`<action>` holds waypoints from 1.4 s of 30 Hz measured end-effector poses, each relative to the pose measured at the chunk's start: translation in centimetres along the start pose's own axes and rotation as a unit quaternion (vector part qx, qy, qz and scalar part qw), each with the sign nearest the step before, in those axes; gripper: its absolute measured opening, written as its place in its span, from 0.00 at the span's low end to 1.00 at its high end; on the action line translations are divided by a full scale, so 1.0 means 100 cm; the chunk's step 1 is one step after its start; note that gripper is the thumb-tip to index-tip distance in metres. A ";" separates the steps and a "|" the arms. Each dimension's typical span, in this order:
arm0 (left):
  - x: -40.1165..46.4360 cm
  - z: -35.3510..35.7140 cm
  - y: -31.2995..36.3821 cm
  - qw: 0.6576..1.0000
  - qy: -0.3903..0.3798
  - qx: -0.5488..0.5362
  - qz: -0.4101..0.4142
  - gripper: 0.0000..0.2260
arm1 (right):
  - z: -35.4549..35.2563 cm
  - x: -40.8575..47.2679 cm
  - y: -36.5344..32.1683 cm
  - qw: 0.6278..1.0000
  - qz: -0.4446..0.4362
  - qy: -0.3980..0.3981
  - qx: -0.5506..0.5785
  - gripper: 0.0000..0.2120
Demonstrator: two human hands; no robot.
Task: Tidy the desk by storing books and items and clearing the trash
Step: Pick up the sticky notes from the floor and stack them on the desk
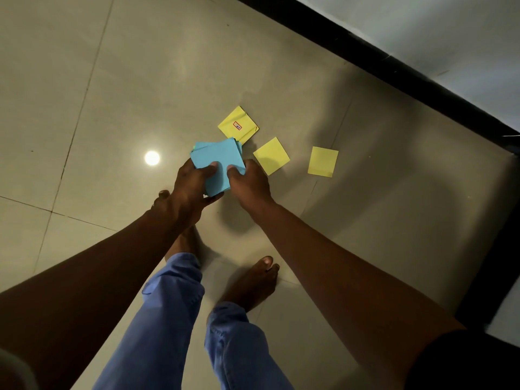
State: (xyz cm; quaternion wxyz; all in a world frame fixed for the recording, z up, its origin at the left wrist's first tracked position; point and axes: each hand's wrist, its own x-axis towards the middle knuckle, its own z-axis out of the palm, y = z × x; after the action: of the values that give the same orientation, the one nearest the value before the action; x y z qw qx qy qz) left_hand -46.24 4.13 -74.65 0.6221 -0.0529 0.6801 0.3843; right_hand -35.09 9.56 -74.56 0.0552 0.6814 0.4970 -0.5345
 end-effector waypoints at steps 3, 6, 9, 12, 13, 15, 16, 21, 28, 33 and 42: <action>0.003 0.003 0.001 1.000 -0.008 -0.003 0.011 0.22 | 0.007 -0.003 0.000 1.000 0.004 -0.009 0.011 0.22; 0.008 0.002 0.003 1.000 0.004 0.006 0.007 0.22 | 0.007 0.001 0.003 1.000 0.001 -0.026 0.012 0.23; 0.014 -0.003 0.001 1.000 0.006 0.009 0.000 0.21 | -0.005 0.019 0.015 0.999 -0.028 -0.007 -0.036 0.20; 0.019 -0.008 0.001 1.000 0.017 0.005 -0.017 0.20 | -0.022 0.048 0.037 0.983 -0.032 0.094 -0.152 0.19; 0.021 -0.009 0.000 1.000 0.015 0.004 -0.018 0.20 | -0.027 0.058 0.044 0.973 -0.030 0.113 -0.199 0.23; 0.026 -0.014 -0.001 1.000 0.014 0.004 -0.020 0.20 | -0.032 0.076 0.056 0.942 -0.036 0.141 -0.302 0.29; 0.028 -0.016 -0.001 1.000 0.014 0.005 -0.021 0.20 | -0.034 0.082 0.059 0.925 -0.044 0.155 -0.343 0.32; 0.038 -0.030 -0.001 0.999 0.015 0.008 -0.031 0.20 | -0.034 0.104 0.062 0.898 -0.048 0.184 -0.396 0.40; 0.037 -0.035 -0.004 0.999 0.012 0.006 -0.036 0.20 | -0.040 0.113 0.050 0.920 0.001 0.165 -0.356 0.36; 0.038 -0.027 0.000 0.999 -0.002 -0.005 -0.038 0.21 | -0.045 0.114 0.045 0.930 -0.011 0.122 -0.347 0.38; 0.035 -0.026 0.006 0.999 0.001 0.000 -0.042 0.20 | -0.057 0.069 0.036 0.991 0.057 0.031 0.120 0.27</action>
State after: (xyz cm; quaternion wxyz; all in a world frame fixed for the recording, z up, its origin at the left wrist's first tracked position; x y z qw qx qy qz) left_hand -49.50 4.45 -77.66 0.6368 -0.0817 0.6779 0.3581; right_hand -29.08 15.53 -79.20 -0.0124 0.7264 0.3909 -0.5652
